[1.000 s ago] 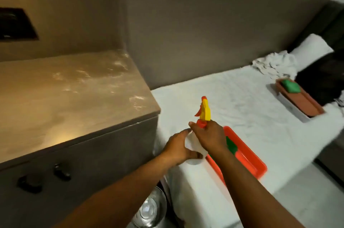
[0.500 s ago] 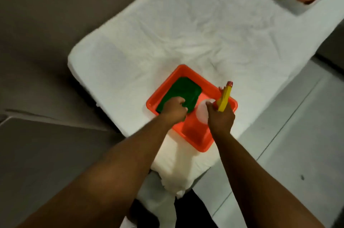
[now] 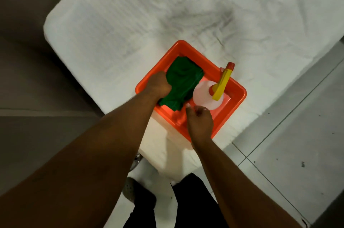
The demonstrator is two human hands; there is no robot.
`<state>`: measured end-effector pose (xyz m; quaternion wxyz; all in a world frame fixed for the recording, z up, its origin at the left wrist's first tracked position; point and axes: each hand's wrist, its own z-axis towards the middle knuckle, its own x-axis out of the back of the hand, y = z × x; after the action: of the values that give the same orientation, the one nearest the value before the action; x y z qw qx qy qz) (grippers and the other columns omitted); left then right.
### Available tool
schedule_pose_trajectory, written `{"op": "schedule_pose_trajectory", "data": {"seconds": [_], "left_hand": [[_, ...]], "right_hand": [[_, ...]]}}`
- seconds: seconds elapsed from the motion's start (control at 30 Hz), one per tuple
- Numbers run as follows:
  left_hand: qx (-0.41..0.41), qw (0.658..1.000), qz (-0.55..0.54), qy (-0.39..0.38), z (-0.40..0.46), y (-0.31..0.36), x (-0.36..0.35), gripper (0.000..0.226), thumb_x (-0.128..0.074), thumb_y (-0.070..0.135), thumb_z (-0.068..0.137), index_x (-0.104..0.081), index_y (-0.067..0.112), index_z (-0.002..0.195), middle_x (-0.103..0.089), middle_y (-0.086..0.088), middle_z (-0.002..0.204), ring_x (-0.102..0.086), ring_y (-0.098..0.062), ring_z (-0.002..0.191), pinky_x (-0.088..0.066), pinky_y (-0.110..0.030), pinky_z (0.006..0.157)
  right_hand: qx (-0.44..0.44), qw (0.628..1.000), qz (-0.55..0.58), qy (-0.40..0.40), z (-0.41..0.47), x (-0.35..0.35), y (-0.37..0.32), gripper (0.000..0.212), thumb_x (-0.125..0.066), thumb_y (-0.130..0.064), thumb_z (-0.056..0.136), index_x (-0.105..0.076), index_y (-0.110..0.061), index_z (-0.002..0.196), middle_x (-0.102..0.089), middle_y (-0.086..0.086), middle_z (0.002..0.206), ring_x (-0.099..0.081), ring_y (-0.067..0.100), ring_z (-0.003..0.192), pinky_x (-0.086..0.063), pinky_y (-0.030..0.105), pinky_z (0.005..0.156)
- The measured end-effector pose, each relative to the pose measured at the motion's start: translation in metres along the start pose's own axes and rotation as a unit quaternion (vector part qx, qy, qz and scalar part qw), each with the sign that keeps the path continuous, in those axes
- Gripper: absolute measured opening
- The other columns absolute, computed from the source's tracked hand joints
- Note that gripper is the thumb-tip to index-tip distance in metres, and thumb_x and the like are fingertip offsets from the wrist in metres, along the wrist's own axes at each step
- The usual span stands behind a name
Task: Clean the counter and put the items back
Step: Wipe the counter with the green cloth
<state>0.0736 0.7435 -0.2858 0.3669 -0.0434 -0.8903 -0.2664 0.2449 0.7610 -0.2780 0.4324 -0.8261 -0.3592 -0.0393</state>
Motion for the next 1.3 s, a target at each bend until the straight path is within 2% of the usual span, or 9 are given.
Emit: {"op": "schedule_pose_trajectory", "data": {"seconds": [0.17,0.4,0.6,0.8,0.93,1.0,1.1,1.17,1.3], "left_hand": [[0.107,0.946,-0.295,-0.081,-0.036,0.010,0.053,0.010,-0.062,0.011,0.081,-0.061,0.009,0.091,-0.069,-0.013,0.083,-0.069,-0.018,0.059,-0.053,-0.025,0.047],[0.080,0.857,-0.507,-0.045,-0.151,-0.030,0.163,0.006,-0.058,0.007,0.082,-0.062,0.005,0.086,-0.068,-0.015,0.075,-0.066,-0.026,0.067,-0.055,-0.040,0.075],[-0.036,0.817,-0.568,0.089,-0.265,-0.085,0.278,0.012,-0.058,0.008,0.071,-0.061,0.006,0.083,-0.069,-0.008,0.064,-0.066,-0.020,0.059,-0.054,-0.030,0.064],[-0.146,0.767,-0.590,0.207,-0.374,-0.207,0.362,0.027,-0.050,-0.003,0.080,-0.062,0.004,0.102,-0.064,-0.014,0.077,-0.062,-0.020,0.060,-0.051,-0.025,0.056],[-0.170,0.717,-0.604,0.304,-0.424,-0.316,0.388,0.035,-0.052,-0.001,0.075,-0.066,0.017,0.102,-0.071,-0.011,0.089,-0.068,-0.023,0.077,-0.057,-0.034,0.068],[-0.127,0.725,-0.574,0.358,-0.434,-0.366,0.386,0.033,-0.053,-0.003,0.077,-0.065,0.020,0.098,-0.072,-0.011,0.093,-0.068,-0.024,0.083,-0.056,-0.038,0.075],[0.055,0.841,-0.378,0.382,-0.440,-0.444,0.365,0.019,-0.064,0.013,0.078,-0.063,0.023,0.095,-0.070,-0.006,0.101,-0.066,-0.026,0.096,-0.055,-0.042,0.086],[0.189,0.892,-0.185,0.368,-0.444,-0.485,0.347,0.033,-0.067,0.039,0.076,-0.064,0.022,0.105,-0.067,-0.005,0.109,-0.061,-0.027,0.100,-0.052,-0.038,0.086],[0.218,0.844,-0.119,0.476,-0.445,-0.521,0.344,0.043,-0.058,0.045,0.086,-0.059,0.026,0.125,-0.058,-0.005,0.123,-0.050,-0.028,0.110,-0.045,-0.038,0.087]], "right_hand": [[-0.005,0.990,0.117,-0.083,-0.014,-0.021,-0.048,0.056,-0.041,-0.059,0.095,-0.069,-0.012,0.108,-0.073,0.011,0.104,-0.070,0.021,0.091,-0.057,0.038,0.082],[-0.133,0.897,0.280,-0.314,-0.101,-0.066,-0.127,0.063,-0.045,-0.063,0.091,-0.061,-0.013,0.124,-0.071,0.015,0.114,-0.069,0.028,0.092,-0.053,0.037,0.073],[0.014,0.881,0.286,-0.377,-0.237,-0.125,-0.209,0.024,-0.049,-0.025,0.098,-0.066,-0.008,0.094,-0.071,0.010,0.070,-0.067,0.019,0.052,-0.048,0.022,0.043],[0.212,0.885,0.234,-0.343,-0.373,-0.226,-0.250,0.032,-0.062,0.000,0.088,-0.061,-0.016,0.116,-0.071,0.018,0.106,-0.071,0.029,0.091,-0.058,0.046,0.083],[0.376,0.858,0.137,-0.322,-0.453,-0.323,-0.253,0.041,-0.065,0.000,0.084,-0.059,-0.012,0.123,-0.067,0.013,0.118,-0.066,0.026,0.106,-0.053,0.043,0.094],[0.449,0.839,0.043,-0.305,-0.474,-0.365,-0.242,0.039,-0.066,-0.002,0.084,-0.060,-0.012,0.122,-0.065,0.012,0.122,-0.063,0.024,0.106,-0.050,0.035,0.095],[0.516,0.778,-0.273,-0.233,-0.485,-0.408,-0.201,0.038,-0.067,-0.023,0.088,-0.060,-0.015,0.124,-0.056,0.010,0.128,-0.058,0.019,0.093,-0.047,0.022,0.076],[0.543,0.738,-0.376,-0.137,-0.485,-0.414,-0.177,0.037,-0.064,-0.034,0.089,-0.060,-0.017,0.122,-0.050,0.008,0.128,-0.052,0.024,0.104,-0.045,0.031,0.084],[0.662,0.684,-0.295,-0.086,-0.505,-0.430,-0.164,0.042,-0.056,-0.040,0.091,-0.058,-0.019,0.127,-0.046,0.007,0.135,-0.040,0.027,0.126,-0.040,0.042,0.096]]}}
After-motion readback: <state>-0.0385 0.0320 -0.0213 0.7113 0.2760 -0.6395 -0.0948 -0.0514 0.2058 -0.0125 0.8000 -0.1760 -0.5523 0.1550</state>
